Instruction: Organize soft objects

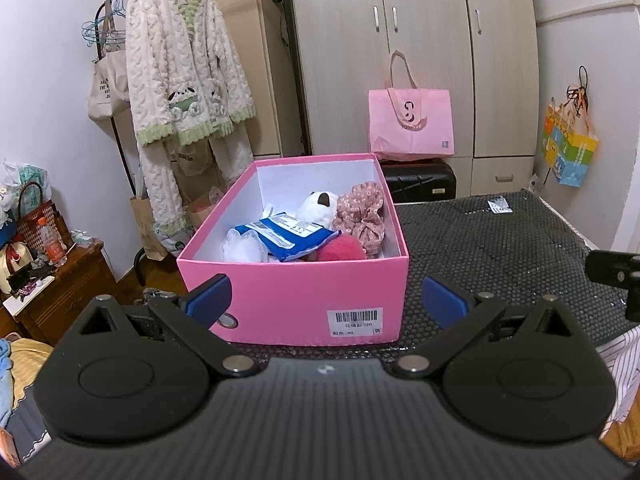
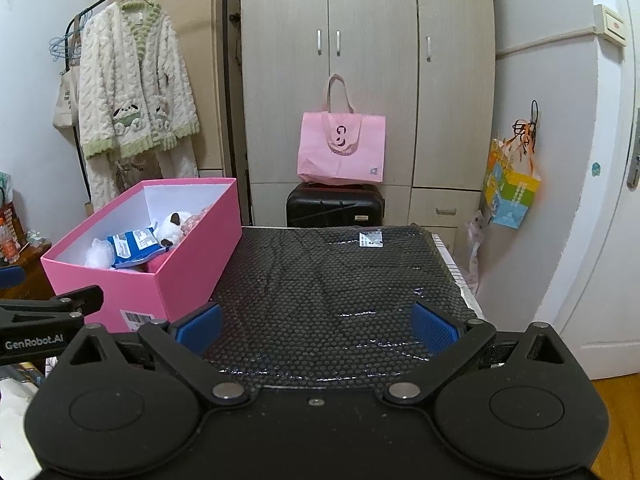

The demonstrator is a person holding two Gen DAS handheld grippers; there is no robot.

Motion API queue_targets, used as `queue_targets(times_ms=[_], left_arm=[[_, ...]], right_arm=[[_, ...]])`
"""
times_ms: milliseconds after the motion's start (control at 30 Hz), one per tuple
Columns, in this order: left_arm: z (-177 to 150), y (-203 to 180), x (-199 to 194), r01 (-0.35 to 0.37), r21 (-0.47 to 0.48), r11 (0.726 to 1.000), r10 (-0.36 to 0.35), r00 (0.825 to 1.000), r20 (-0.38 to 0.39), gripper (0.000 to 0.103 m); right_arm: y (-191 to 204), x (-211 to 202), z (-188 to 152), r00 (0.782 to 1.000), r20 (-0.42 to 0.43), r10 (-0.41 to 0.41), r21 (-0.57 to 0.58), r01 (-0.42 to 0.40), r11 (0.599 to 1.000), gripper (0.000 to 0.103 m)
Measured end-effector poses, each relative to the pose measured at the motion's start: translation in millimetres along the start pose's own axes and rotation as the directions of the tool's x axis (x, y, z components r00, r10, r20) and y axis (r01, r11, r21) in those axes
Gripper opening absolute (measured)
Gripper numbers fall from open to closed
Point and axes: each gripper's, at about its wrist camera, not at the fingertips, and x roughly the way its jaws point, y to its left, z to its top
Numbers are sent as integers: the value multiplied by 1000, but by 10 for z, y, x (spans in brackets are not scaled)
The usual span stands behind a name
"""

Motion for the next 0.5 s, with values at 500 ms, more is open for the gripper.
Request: queue_targets(times_ms=[500], left_arm=[[-6,11,-19,-28,-5,1000,28,999,18,103]], right_arm=[[1,17,-33,1000,-2,-3,0,3,1000,102]])
